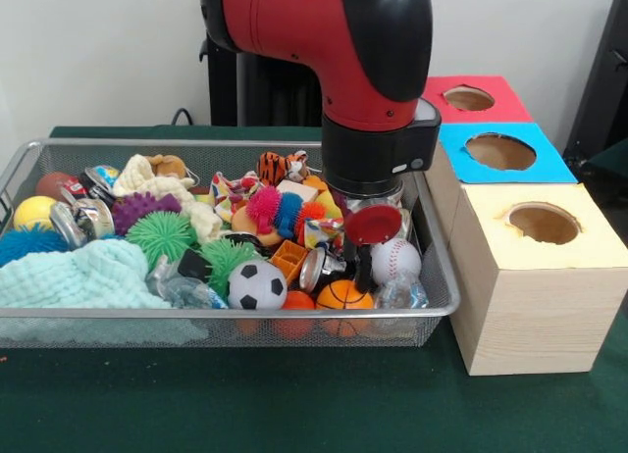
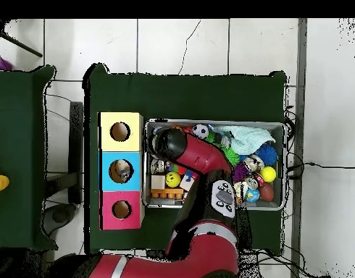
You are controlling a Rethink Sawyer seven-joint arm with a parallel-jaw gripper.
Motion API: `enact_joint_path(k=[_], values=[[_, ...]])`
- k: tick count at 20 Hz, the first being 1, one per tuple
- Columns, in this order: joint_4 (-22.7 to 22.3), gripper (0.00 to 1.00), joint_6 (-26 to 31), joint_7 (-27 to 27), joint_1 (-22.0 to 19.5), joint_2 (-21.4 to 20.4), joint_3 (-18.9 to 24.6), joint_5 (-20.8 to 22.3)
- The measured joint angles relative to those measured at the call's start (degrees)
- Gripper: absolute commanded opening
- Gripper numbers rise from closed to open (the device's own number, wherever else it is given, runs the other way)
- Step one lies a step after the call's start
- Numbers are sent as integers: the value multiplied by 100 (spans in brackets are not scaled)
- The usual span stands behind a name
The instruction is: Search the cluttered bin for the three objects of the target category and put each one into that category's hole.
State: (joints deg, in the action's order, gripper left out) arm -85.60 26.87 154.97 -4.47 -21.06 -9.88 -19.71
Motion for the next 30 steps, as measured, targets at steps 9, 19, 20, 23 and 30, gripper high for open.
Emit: enact_joint_path(k=[9,19,20,23,30], values=[[-7,100,-90,0,12,4,58,-13],[5,100,-627,0,146,252,212,-296],[7,100,-691,0,161,280,212,-331],[7,100,-812,0,219,352,172,-449],[6,100,-840,0,378,426,-6,-748]])
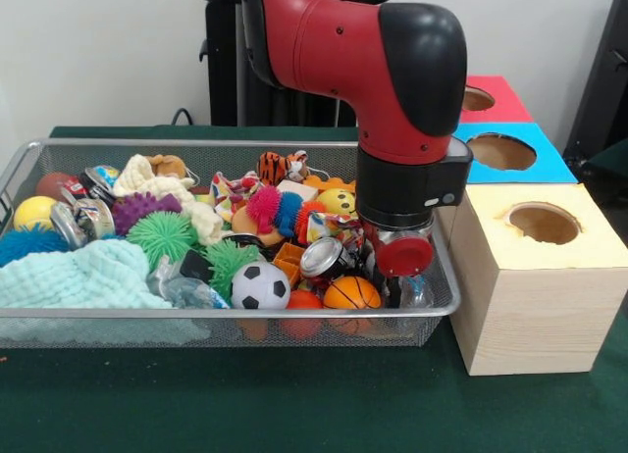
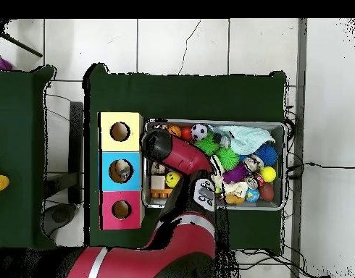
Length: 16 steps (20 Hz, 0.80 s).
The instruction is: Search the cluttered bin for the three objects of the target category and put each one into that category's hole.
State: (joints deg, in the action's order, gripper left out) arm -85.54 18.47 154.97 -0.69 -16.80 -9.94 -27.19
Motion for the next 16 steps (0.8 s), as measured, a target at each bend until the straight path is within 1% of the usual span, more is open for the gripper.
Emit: enact_joint_path(k=[6,7,12,16], values=[[-27,100,-1,0,19,9,-26,-148],[-60,0,6,0,19,9,-33,-169],[-141,0,-1,0,90,13,-136,-182],[-133,0,-1,1,310,26,-163,-285]])
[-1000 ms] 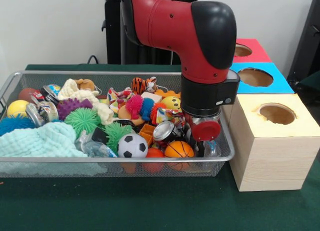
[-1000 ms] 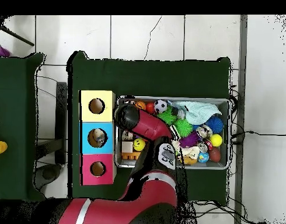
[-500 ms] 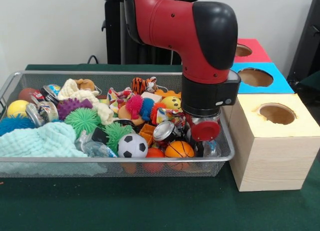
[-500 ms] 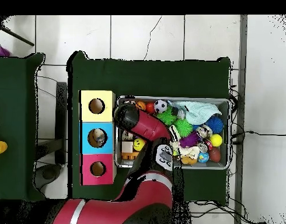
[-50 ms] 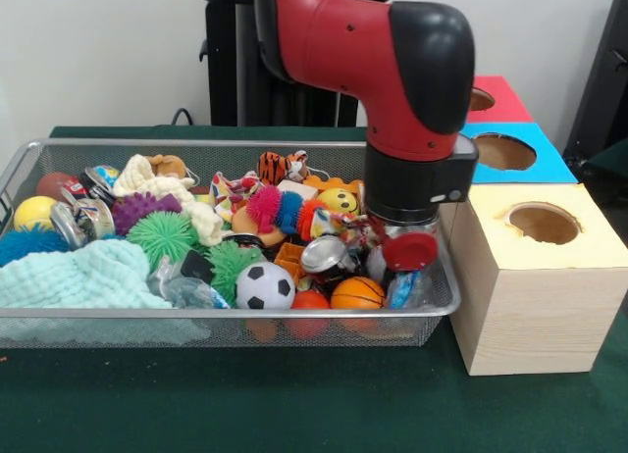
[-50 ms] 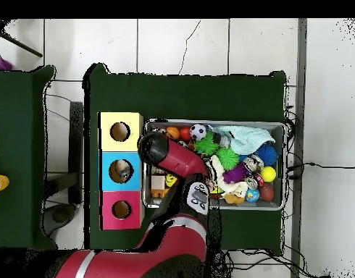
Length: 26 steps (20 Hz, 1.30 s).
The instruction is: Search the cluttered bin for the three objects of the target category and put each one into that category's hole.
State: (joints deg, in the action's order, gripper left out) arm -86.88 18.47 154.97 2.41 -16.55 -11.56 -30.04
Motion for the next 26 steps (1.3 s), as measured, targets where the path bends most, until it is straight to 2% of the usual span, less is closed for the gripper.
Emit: enact_joint_path(k=[13,17,23,24,26], values=[[-39,0,29,1,97,-56,-34,-18],[-38,0,162,1,96,-112,-39,-17],[-34,0,712,-1,110,-343,-36,-17],[-31,100,865,-1,133,-419,-37,-14],[-36,100,889,0,142,-429,-50,-8]])
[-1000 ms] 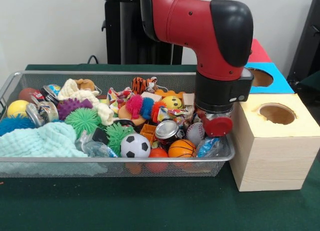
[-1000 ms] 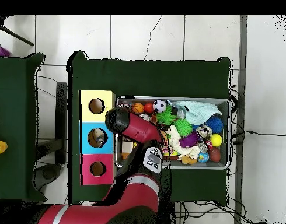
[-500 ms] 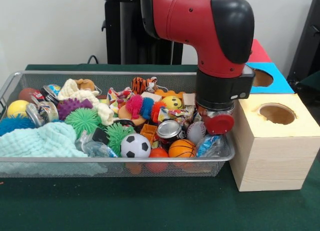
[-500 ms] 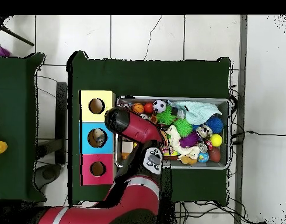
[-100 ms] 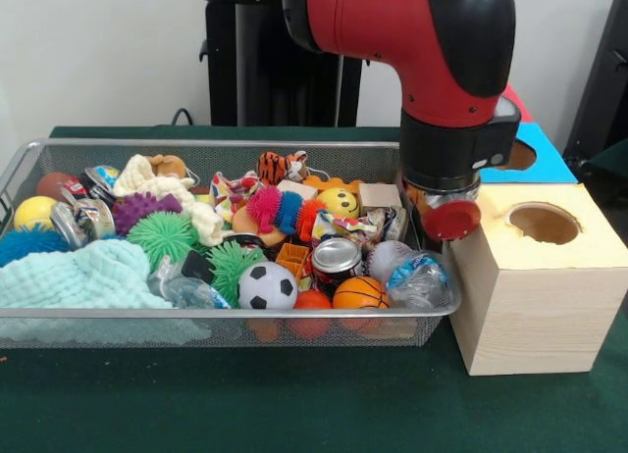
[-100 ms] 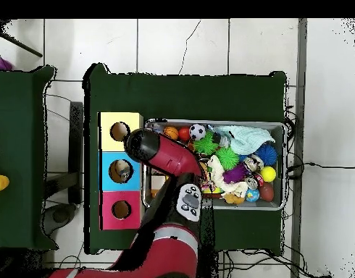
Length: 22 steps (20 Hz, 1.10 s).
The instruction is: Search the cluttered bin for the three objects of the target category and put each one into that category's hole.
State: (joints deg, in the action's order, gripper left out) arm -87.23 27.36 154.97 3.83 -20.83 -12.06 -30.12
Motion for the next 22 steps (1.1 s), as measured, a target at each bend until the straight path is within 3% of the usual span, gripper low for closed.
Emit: enact_joint_path(k=[12,22], values=[[62,100,102,0,115,-7,-163,75],[380,100,400,0,84,0,-196,181]])
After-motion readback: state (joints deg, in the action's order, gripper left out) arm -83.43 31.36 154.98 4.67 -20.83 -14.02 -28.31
